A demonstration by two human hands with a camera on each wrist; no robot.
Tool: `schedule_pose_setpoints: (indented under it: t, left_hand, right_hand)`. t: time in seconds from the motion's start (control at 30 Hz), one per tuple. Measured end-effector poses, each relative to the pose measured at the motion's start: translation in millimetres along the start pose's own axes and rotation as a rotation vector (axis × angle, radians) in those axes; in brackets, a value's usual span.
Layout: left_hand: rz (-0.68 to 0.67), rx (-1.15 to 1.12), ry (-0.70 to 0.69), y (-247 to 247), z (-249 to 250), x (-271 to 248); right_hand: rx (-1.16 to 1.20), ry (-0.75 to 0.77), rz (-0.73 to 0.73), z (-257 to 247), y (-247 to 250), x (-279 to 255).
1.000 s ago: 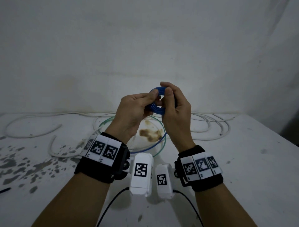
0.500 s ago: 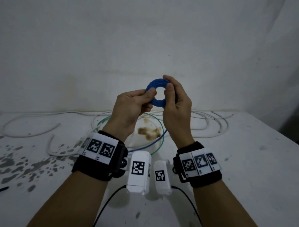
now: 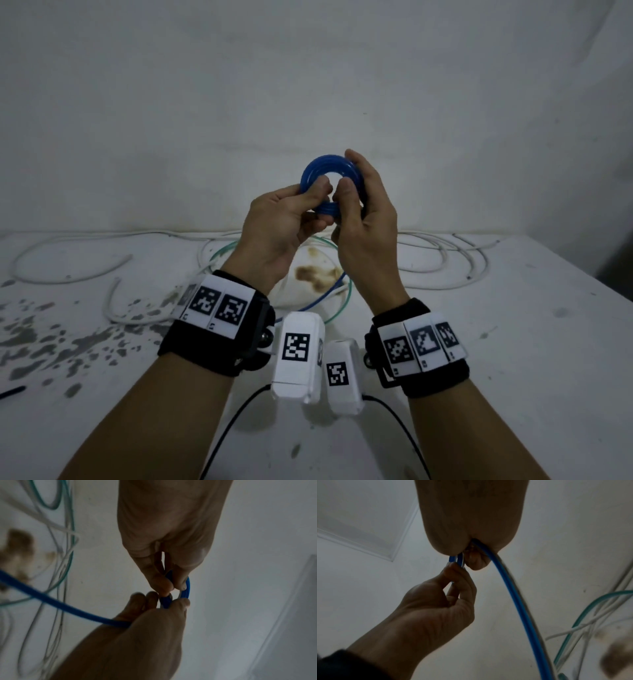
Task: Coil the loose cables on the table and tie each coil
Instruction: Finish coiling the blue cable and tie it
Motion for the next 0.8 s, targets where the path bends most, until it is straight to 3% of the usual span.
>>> schedule_pose_setpoints:
  t: [0.1,0.23,0.4,0.5,0.6,0.8]
  left_hand:
    - [-0.059,-0.085,0.038,1.1,-3.3,-1.0]
    - [-0.166,0.078,0.058,3.1,-1.6,-2.1]
    - [-0.074,0.256,-0.051,3.8,2.2,1.0]
    - [0.029,0.218,-0.078,-2.9,-0.1,-0.2]
    - [0.085,0.011,-0.023,-11.8,-4.7,-3.1]
    - [-0.003,0.056,0.031,-10.6,-1.8,-6.5]
  right_hand:
    - [0.005,0.015,-0.031,-4.0,-3.6,-1.4]
    - [-0.088,0.061,-0.105,-10.3,12.7,11.0]
    - [-0.239,0.019,-0.250,-12.3,26.8,18.6]
    - [-0.194,0.037,-0.166,-10.5,23.5,18.5]
    - [-0.064,0.029,-0.050,-8.6,9.7,10.8]
    - [-0.069,0.063,-0.016,-9.6,8.4,7.5]
Point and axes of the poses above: each hand's wrist, its own x-axis towards the middle knuckle, its own y-axis out of the back of the hand, z = x × y, the point moved 3 cm from there along x, towards the middle knuckle, and after that the axes turned 4 degrees about x, right-handed, at the moved point
